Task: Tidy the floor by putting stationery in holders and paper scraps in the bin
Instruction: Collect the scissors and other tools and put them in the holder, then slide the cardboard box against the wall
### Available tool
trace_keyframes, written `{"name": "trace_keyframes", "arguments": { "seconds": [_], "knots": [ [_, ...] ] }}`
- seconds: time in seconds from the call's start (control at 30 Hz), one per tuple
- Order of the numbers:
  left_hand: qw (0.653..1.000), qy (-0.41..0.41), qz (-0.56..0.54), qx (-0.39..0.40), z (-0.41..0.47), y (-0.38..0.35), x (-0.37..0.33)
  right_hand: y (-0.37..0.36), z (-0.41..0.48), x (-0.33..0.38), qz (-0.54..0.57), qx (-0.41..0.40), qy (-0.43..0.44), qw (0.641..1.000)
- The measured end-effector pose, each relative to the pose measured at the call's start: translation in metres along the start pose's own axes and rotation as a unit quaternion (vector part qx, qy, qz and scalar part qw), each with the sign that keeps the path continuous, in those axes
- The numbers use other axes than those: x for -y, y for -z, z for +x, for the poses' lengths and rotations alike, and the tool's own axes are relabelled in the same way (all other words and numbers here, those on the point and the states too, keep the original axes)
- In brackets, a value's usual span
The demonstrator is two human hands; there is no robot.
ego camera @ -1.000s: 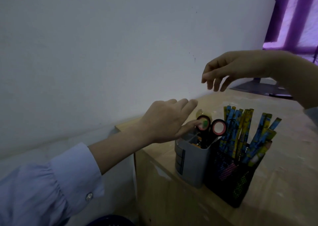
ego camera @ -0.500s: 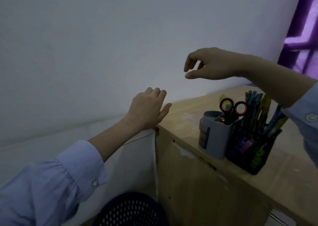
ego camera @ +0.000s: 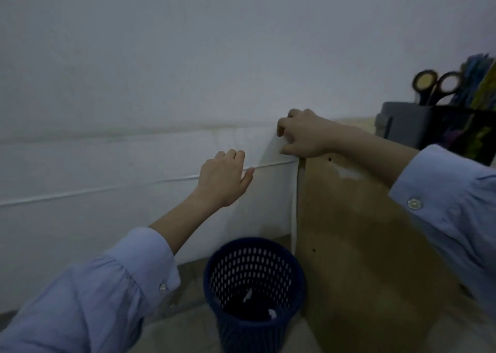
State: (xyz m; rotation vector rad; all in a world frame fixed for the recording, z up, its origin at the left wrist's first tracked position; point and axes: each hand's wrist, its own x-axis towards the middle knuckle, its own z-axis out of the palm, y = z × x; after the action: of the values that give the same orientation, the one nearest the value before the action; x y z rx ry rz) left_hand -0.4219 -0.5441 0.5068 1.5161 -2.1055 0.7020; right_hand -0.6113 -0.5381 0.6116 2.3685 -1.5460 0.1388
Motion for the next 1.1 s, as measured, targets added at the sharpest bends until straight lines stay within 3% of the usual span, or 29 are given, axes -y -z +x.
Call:
{"name": "trace_keyframes", "arguments": {
  "seconds": [0.27, 0.47, 0.87, 1.1],
  "knots": [
    [0.991, 0.108, 0.024, 0.076, -0.150, 0.001, 0.051, -0.072, -0.045, 0.105, 0.065, 0.036, 0.037, 0.997],
    [0.968, 0.222, 0.020, 0.112, -0.260, 0.016, 0.103, -0.104, -0.053, 0.200, 0.106, 0.081, 0.115, 0.984],
    [0.856, 0.482, 0.050, 0.181, -0.505, 0.082, 0.198, -0.145, -0.066, 0.430, 0.177, 0.161, 0.323, 0.916],
    [0.793, 0.571, 0.064, 0.203, -0.598, 0.102, 0.207, -0.173, -0.098, 0.516, 0.215, 0.193, 0.383, 0.878]
  ]
}}
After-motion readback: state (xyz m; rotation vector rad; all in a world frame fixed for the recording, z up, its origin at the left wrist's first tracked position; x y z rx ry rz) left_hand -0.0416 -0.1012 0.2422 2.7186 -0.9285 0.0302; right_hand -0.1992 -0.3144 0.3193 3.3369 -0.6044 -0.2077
